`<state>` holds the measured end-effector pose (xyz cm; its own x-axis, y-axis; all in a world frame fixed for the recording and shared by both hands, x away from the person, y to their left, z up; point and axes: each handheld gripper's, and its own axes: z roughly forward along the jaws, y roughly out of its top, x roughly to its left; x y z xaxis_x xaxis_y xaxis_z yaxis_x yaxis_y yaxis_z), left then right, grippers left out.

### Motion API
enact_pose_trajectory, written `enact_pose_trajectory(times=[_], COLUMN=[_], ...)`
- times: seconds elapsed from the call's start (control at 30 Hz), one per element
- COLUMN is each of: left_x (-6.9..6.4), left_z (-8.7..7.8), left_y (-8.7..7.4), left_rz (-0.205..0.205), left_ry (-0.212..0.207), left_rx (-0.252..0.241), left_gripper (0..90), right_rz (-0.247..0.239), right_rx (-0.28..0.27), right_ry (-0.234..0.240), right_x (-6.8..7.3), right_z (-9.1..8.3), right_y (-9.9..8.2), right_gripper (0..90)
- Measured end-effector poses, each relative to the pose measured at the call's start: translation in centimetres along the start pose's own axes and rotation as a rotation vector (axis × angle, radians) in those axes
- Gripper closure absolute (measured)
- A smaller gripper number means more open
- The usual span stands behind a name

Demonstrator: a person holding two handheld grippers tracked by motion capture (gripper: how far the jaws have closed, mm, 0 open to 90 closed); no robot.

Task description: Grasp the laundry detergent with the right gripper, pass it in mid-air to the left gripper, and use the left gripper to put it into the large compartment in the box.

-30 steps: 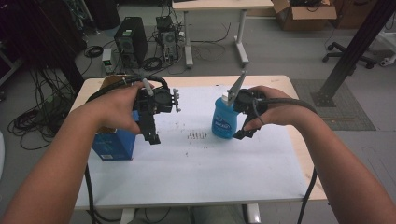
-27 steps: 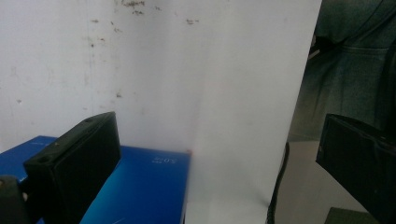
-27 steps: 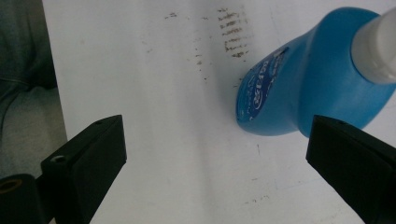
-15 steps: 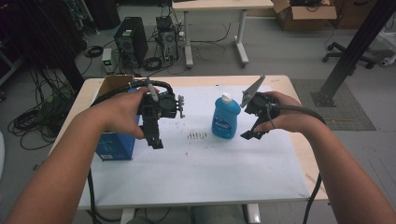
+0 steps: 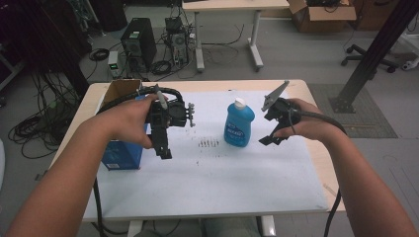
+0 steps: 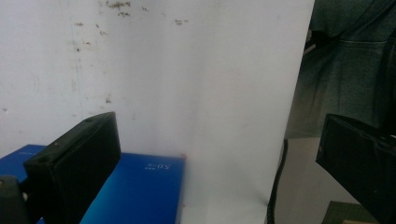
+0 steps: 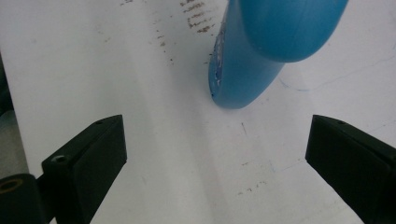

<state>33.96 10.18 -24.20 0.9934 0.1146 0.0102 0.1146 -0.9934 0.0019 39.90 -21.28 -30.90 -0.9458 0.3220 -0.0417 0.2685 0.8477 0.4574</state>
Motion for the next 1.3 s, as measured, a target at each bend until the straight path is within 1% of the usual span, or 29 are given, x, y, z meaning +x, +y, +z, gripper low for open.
enact_pose_trajectory(times=[0.1, 0.27, 0.33, 0.43, 0.47, 0.53, 0.6, 0.8, 0.87, 0.97, 1.07, 1.3], left_x=[-0.1, -0.4, -0.4, -0.5, -0.6, -0.6, -0.7, -0.8, -0.9, -1.0, -1.1, -1.2], left_z=[0.0, 0.0, 0.0, 0.0, 0.1, 0.1, 0.1, 0.1, 0.1, 0.1, -0.1, 0.0], left_y=[0.0, 0.0, 0.0, 0.0, 0.0, 0.1, 0.2, 0.3, 0.3, 0.4, 0.3, 0.0], left_rz=[0.0, 0.008, 0.009, 0.003, 0.004, 0.005, 0.011, 0.013, 0.017, 0.021, 0.022, 0.02], left_ry=[0.002, 0.002, 0.001, 0.007, 0.012, 0.012, 0.013, 0.017, 0.017, 0.018, 0.021, 0.02], left_rx=[0.002, 0.006, 0.007, 0.013, 0.018, 0.022, 0.02, 0.02, 0.019, 0.019, 0.007, 0.008], left_gripper=[0.2, 0.2, 0.2, 0.2, 0.2, 0.2, 0.2, 0.2, 0.2, 0.2, 0.2, 0.2], right_rz=[0.018, 0.042, 0.051, 0.055, 0.064, 0.065, 0.072, 0.083, 0.086, 0.099, 0.105, 0.118], right_rx=[-0.018, -0.025, -0.035, -0.046, -0.06, -0.064, -0.09, -0.121, -0.144, -0.156, -0.171, -0.196], right_ry=[0.001, 0.003, -0.001, 0.002, 0.003, 0.007, 0.012, 0.016, 0.022, 0.024, 0.026, 0.031], right_x=[-0.4, -0.9, -1.1, -1.3, -1.6, -1.7, -1.9, -2.1, -2.3, -2.4, -2.6, -2.8], right_z=[0.4, 1.2, 1.5, 1.7, 2.1, 2.2, 2.7, 3.4, 3.9, 4.3, 4.8, 5.7], right_y=[-0.4, -1.1, -1.4, -1.5, -1.7, -1.7, -1.7, -1.6, -1.5, -1.5, -1.6, -1.6], right_gripper=[5.4, 5.4, 5.3, 5.3, 5.2, 5.3, 5.2, 4.8, 4.2, 4.1, 4.0, 3.7])
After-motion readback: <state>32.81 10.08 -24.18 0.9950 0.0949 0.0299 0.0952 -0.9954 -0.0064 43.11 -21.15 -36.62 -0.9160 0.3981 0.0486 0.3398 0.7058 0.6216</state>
